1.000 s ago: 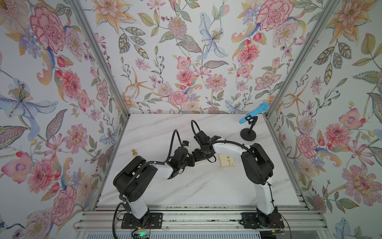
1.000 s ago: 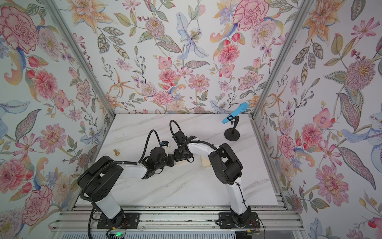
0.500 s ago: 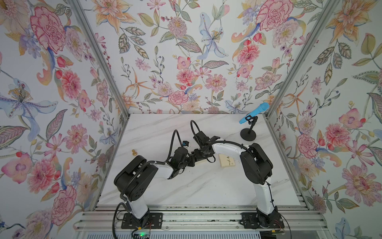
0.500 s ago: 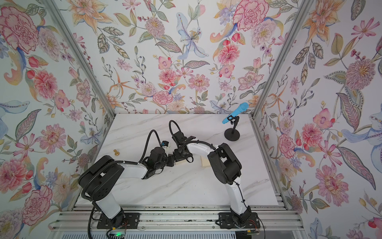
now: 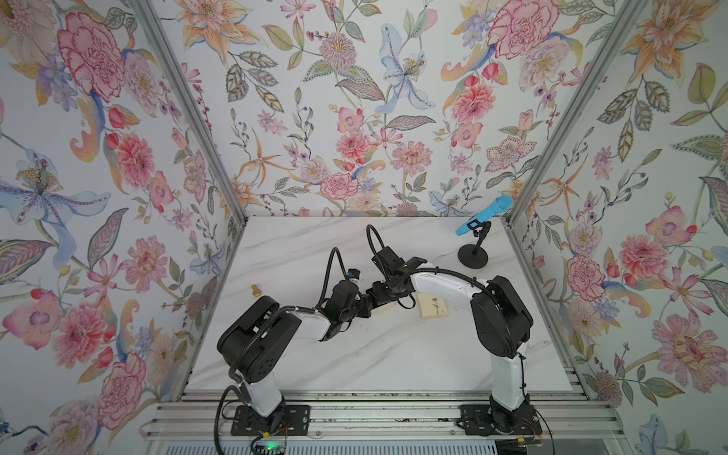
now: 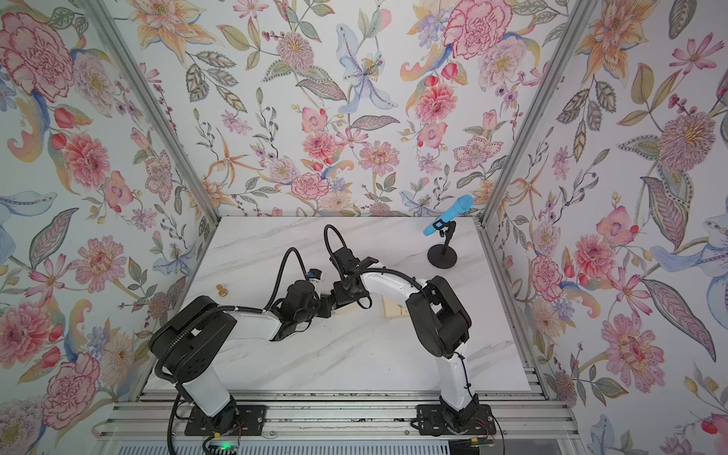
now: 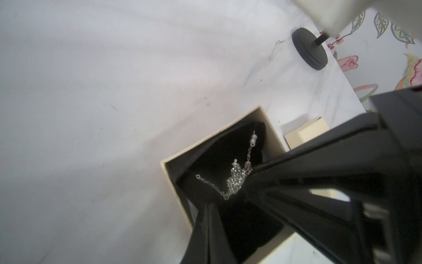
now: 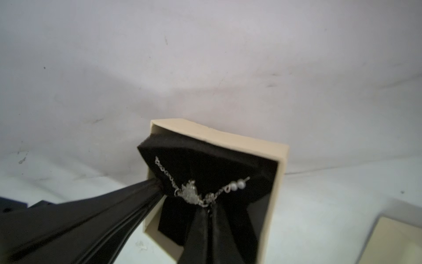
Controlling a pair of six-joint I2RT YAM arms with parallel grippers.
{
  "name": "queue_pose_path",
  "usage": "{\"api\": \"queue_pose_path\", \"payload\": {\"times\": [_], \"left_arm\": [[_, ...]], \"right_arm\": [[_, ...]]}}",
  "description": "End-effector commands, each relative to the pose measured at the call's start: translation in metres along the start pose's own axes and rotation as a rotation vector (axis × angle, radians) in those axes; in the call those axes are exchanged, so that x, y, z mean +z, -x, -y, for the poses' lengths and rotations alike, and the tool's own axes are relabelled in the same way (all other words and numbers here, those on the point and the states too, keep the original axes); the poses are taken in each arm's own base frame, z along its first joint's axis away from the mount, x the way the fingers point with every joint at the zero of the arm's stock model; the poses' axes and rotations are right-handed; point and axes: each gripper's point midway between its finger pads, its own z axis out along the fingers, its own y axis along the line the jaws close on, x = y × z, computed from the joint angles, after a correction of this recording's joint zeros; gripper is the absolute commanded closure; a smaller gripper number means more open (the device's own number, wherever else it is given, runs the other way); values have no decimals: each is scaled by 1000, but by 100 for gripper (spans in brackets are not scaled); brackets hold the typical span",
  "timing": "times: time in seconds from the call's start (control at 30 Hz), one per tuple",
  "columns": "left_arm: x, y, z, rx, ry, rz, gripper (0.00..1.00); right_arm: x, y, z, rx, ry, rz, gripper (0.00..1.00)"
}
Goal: Take the necklace out of the lift-off lid jewelry box
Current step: Take out the inner lining from the jewelry box.
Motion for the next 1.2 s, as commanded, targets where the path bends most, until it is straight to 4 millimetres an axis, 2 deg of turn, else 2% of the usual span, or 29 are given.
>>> {"api": "queue_pose_path", "payload": {"times": [0.0, 0.13, 0.27, 0.5, 0.6, 0.67, 1.0, 1.17], "left_arm": [[0, -3, -8, 5, 28, -19, 97], [-2, -1, -6, 9, 23, -16, 96], [-8, 7, 1, 27, -6, 6, 85], [-32, 34, 8, 53, -22, 79, 66], [-35, 37, 5, 60, -6, 80, 64], [-44, 45, 8, 65, -9, 106, 62], [-47, 45, 4, 70, -13, 104, 49], [-54, 44, 9, 77, -57, 122, 49]], "right_arm": [[-13, 0, 4, -4, -8, 3, 97], [-15, 1, 4, 0, -2, 4, 98], [-13, -2, 4, 2, 3, -6, 98], [-14, -4, 3, -5, 24, -9, 99], [-18, -2, 3, -5, 28, -2, 99], [-21, -1, 3, -7, 32, 5, 100], [-40, 3, 3, -3, 46, 44, 100], [-53, 4, 3, 3, 58, 67, 100]]}}
